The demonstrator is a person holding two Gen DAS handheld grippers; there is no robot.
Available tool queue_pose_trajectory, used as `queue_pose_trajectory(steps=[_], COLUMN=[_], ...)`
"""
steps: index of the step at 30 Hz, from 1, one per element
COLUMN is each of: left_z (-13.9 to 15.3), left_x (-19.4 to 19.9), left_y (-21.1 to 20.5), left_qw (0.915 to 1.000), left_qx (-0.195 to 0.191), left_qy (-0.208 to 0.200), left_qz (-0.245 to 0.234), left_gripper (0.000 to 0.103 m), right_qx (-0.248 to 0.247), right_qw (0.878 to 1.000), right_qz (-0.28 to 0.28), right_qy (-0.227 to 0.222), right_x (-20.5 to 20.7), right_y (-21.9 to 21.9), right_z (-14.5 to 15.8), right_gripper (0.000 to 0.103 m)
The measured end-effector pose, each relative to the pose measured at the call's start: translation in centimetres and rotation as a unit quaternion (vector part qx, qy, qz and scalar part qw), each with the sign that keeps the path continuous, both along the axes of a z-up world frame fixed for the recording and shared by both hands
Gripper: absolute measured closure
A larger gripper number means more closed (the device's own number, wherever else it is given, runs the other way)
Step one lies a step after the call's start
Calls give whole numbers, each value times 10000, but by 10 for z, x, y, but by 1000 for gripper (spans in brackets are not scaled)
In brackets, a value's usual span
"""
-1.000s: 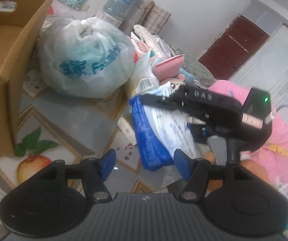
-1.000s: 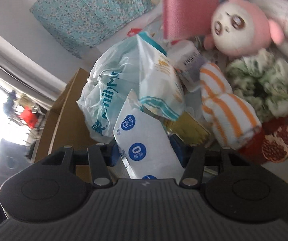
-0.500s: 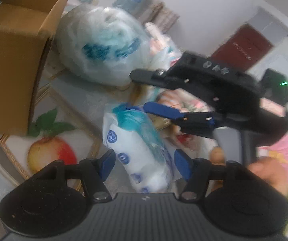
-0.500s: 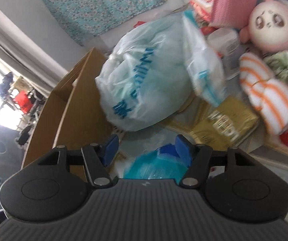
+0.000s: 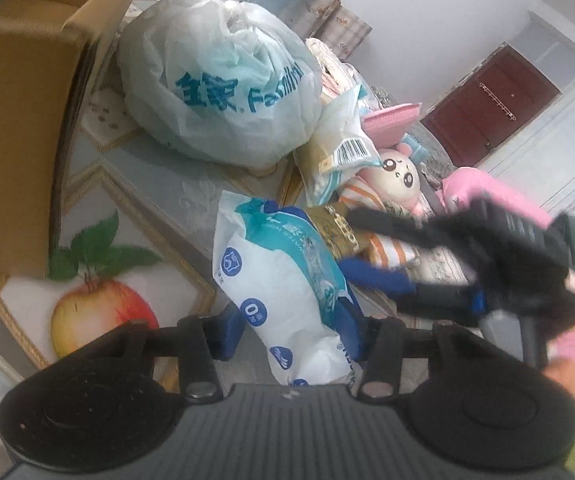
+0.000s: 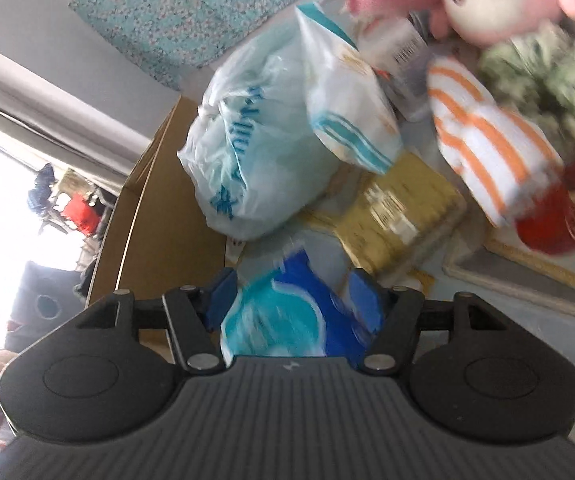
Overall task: Organize soft objects
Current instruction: 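Carry the wet-wipes pack with the left gripper toward the cardboard box, then lower the wet-wipes pack into the cardboard box and open the left gripper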
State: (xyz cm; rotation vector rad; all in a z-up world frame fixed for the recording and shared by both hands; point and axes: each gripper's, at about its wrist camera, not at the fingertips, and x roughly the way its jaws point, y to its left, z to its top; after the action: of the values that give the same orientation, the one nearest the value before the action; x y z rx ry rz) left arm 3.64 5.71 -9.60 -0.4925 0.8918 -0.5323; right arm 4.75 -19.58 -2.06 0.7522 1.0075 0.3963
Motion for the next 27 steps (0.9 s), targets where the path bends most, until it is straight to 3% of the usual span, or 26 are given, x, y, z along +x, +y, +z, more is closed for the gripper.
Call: queue_pose_trajectory(steps=[3,8,10,13,17,22,27], left_z=[3,18,20,23,21,21,36], left_x=[14,17,16,11,14,16,7], left_y=[0,-9,-7,-6,-19,-29,-31], left_qw=[10000,9957,9963,9963,9934,9928,9903], left_qx=[82,861,834,850,1143,1193,1363], left_qy=[-29,-271,-172,-102,-85,-142,-274], left_qz=[33,200,74,-17,-41,-2,-6], left_gripper=[54,44,39,38,40,49,51], right_qx=[54,330,477,598,561,400,575], right_qw=[9999,9991,9985,9978,9982,9991,9982], right_qz=[7,-121,-125,-108,9,102,176], right_qy=[96,242,255,265,197,26,-20], right_x=[-1,4,5,7,12,11,5], right_y=[-4,-10,-14,-16,-10,-2,1], right_z=[-13,-33,-38,-42,-42,-37,-29], right_gripper=[53,58,58,59,60,62,65])
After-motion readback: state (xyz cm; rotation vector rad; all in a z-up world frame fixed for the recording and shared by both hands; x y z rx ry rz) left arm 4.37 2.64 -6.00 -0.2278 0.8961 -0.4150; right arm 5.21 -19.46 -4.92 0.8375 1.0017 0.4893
